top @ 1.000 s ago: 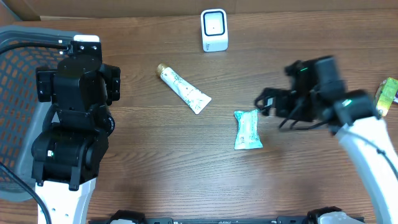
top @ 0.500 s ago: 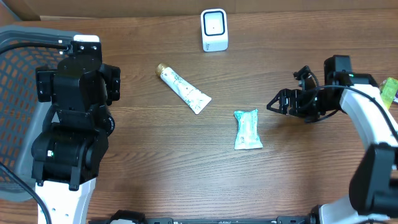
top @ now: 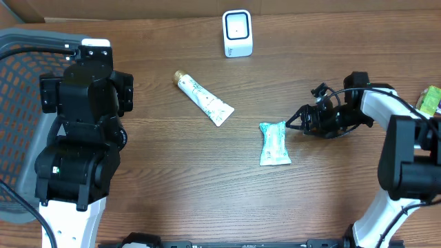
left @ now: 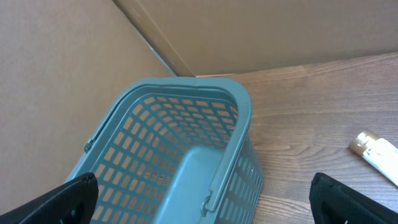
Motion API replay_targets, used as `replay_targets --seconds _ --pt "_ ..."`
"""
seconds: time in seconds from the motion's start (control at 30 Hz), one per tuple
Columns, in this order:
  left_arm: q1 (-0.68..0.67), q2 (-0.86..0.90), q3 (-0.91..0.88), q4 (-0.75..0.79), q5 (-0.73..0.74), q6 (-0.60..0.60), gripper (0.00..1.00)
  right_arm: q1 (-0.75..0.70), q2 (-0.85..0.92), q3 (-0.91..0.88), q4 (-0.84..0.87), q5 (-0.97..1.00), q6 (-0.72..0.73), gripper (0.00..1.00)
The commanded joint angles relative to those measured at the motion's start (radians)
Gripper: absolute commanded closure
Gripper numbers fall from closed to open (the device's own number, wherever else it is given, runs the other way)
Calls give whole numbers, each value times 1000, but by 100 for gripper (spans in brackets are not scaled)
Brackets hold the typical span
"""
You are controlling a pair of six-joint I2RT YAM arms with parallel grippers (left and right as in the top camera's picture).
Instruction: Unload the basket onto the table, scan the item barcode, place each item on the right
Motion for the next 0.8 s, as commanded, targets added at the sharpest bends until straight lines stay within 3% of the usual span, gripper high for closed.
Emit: replay_targets --seconds 0.0,0.33,0.4,0.53,0.67,0.77 --pt "0 2 2 5 2 8 0 20 59 -6 18 -56 -16 0" --pt "0 2 2 5 2 8 0 151 113 -6 66 -13 -16 1" --pt "0 2 2 5 2 8 0 168 122 -6 68 20 -16 10" --pt "0 2 2 5 2 8 0 174 149 -18 85 35 -15 45" --pt "0 2 2 5 2 8 0 174 157 -88 171 35 -16 63" --pt "0 2 2 5 2 8 1 174 157 -151 243 23 -15 84"
